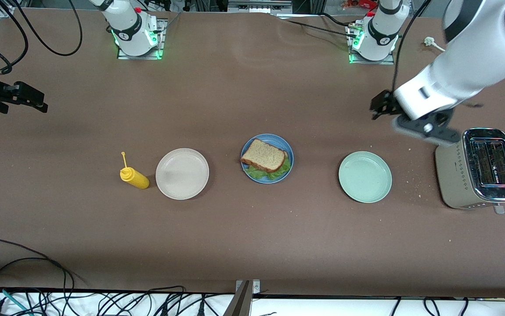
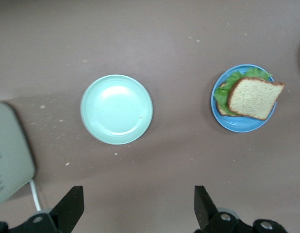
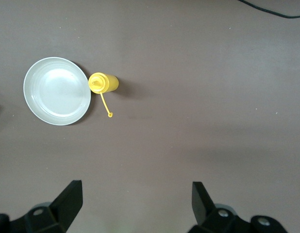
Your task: Make sandwich in blue plate with both arms
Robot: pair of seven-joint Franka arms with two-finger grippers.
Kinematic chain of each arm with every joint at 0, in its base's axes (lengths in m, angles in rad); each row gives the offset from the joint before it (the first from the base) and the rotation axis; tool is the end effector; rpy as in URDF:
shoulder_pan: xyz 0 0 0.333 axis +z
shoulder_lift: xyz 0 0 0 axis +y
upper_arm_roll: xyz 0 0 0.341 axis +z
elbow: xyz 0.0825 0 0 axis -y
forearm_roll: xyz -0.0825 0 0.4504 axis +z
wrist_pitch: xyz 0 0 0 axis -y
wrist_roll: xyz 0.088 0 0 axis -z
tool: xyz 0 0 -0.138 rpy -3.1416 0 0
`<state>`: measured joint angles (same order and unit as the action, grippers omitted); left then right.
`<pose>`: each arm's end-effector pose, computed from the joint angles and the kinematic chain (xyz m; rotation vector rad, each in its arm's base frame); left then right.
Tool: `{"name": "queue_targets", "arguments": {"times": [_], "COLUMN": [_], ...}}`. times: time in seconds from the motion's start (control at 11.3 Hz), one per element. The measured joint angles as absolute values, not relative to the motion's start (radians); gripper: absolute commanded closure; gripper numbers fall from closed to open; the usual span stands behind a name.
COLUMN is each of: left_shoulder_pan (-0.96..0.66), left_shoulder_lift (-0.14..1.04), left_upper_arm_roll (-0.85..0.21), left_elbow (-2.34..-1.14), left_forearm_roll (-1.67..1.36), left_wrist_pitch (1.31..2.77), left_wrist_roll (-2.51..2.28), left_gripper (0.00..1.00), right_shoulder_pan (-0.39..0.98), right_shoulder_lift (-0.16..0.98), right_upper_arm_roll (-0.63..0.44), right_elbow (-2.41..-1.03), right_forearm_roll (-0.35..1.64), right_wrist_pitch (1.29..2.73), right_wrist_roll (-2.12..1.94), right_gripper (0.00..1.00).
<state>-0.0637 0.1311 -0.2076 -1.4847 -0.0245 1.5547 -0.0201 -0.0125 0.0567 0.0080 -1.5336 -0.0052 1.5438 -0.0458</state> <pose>0.6358 -0.1723 0.5812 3.0733 -0.3861 -0.1009 0.6351 -0.0037 0.6005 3.1365 0.0647 -0.0731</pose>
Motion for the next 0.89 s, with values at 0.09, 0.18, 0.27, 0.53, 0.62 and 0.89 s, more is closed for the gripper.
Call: {"name": "queue_targets", "arguments": {"times": [0.09, 0.18, 0.27, 0.53, 0.62, 0.89], "left_shoulder_pan": [-0.063, -0.064, -0.063, -0.06, -0.061, -0.066], "left_shoulder_lift": [0.066, 0.015, -0.016, -0.013, -0.01, -0.009], "left_upper_arm_roll": [-0.179, -0.146, -0.113, -0.089, -0.092, -0.098], "left_elbow": [-1.531, -1.582, -1.627, -1.667, -1.668, -1.668], "left_forearm_roll": [-0.025, -0.025, -0.025, -0.026, -0.026, -0.026], "left_wrist_pitch": [1.558, 1.563, 1.571, 1.574, 1.574, 1.574], "left_wrist_roll": [-0.024, -0.034, -0.035, -0.036, -0.037, -0.038], "left_gripper": [0.0, 0.0, 0.0, 0.0, 0.0, 0.0], "right_shoulder_pan": [-0.011, -0.01, -0.009, -0.007, -0.007, -0.008], "right_shoulder_lift": [0.059, 0.062, 0.066, 0.068, 0.068, 0.068], "right_upper_arm_roll": [0.009, 0.01, 0.012, 0.014, 0.014, 0.014], "right_elbow": [-1.534, -1.534, -1.534, -1.527, -1.524, -1.522], "right_forearm_roll": [-0.004, -0.004, 0.002, 0.026, 0.032, 0.034], "right_wrist_pitch": [1.54, 1.538, 1.538, 1.538, 1.538, 1.538], "right_wrist_roll": [-0.046, -0.046, -0.046, -0.046, -0.046, -0.046], "right_gripper": [0.0, 0.0, 0.0, 0.0, 0.0, 0.0]}}
